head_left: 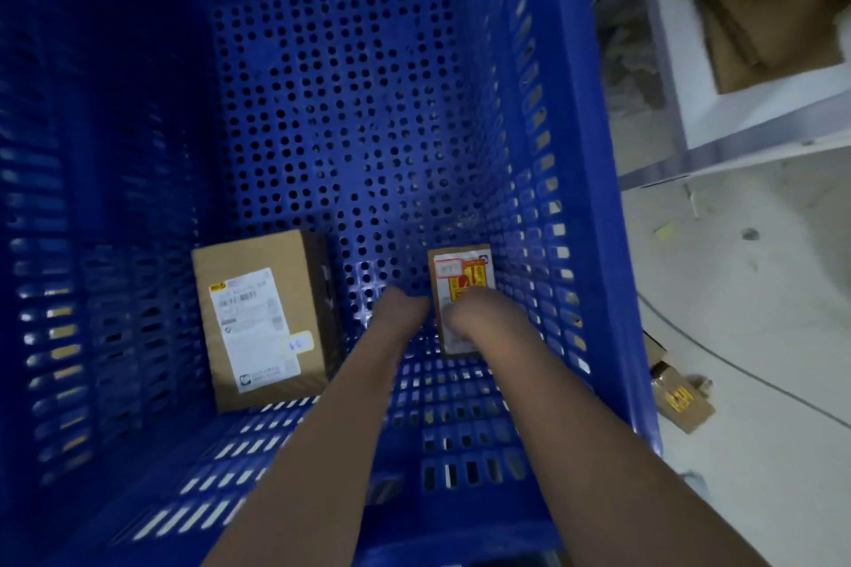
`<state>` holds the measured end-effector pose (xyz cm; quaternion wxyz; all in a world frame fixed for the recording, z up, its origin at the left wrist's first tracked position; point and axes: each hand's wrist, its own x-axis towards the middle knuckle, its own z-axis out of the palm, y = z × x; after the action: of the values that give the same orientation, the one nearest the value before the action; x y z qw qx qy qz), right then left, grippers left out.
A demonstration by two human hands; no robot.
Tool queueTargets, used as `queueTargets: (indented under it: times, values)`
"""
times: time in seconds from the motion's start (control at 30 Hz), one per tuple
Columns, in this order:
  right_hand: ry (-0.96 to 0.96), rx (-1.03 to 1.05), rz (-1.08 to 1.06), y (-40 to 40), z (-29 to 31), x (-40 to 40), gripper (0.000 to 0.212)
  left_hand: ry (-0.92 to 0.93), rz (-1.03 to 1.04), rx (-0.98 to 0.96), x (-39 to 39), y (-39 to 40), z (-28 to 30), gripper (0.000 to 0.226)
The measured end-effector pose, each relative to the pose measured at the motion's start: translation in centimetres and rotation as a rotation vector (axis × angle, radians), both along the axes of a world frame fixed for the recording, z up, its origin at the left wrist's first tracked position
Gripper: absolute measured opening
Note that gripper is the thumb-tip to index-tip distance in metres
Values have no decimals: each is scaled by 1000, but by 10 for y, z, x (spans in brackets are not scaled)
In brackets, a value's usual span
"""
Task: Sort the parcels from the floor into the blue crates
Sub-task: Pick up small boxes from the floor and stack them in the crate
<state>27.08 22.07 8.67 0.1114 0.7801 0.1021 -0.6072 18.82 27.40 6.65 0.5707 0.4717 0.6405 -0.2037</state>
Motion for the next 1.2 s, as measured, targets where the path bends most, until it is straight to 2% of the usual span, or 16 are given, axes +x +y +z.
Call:
queueTargets:
  times: [0.07, 0.13, 0.17, 0.2, 0.27, 0.37, 0.47, 0.57, 0.63, 0.73, 0.83, 0.93, 1.0, 1.07, 1.2]
  values:
    - [-7, 182, -34, 9, 23, 11, 25, 7, -2, 10, -3, 17, 11, 17]
    - [26, 364, -113, 9, 55, 14, 33, -25, 32, 26, 1, 32, 29, 24]
    - [39, 445, -158, 7, 73, 13, 36, -48, 74, 38, 5, 36, 41, 20]
    - [47, 512, -215, 4, 90, 11, 37, -63, 108, 59, 9, 40, 55, 13]
    - [51, 672, -380, -6, 127, 6, 35, -148, 128, 122, 14, 42, 88, 21]
    - [185, 996, -911, -37, 185, 7, 20, -426, 63, 206, 21, 39, 147, 17]
    - [330, 1305, -1340, -87, 222, 14, 29, -639, 50, 291, 39, 23, 201, 21]
    - [190, 1465, -1706, -144, 218, 16, 28, -906, -34, 339, 60, -20, 236, 23]
    - [22, 1394, -2003, -179, 196, 15, 27, -1105, -107, 356, 68, -62, 250, 23]
    - [-217, 1062, -2338, -232, 144, 10, 24, -1254, -286, 302, 72, -131, 248, 27]
    - [-181, 793, -2531, -283, 88, -15, 13, -1124, -543, 126, 67, -192, 209, 27]
    - [-120, 598, -2684, -326, 41, -52, 15, -796, -925, 52, 58, -241, 148, 19]
    - [-141, 402, -2668, -348, 15, -76, 27, -578, -1218, 38, 53, -269, 109, 14]
    - [-133, 222, -2532, -366, -4, -97, 29, -426, -1522, 13, 51, -292, 74, 17]
    - [-57, 66, -2199, -400, -25, -125, 31, -147, -1837, 23, 50, -319, 18, 32]
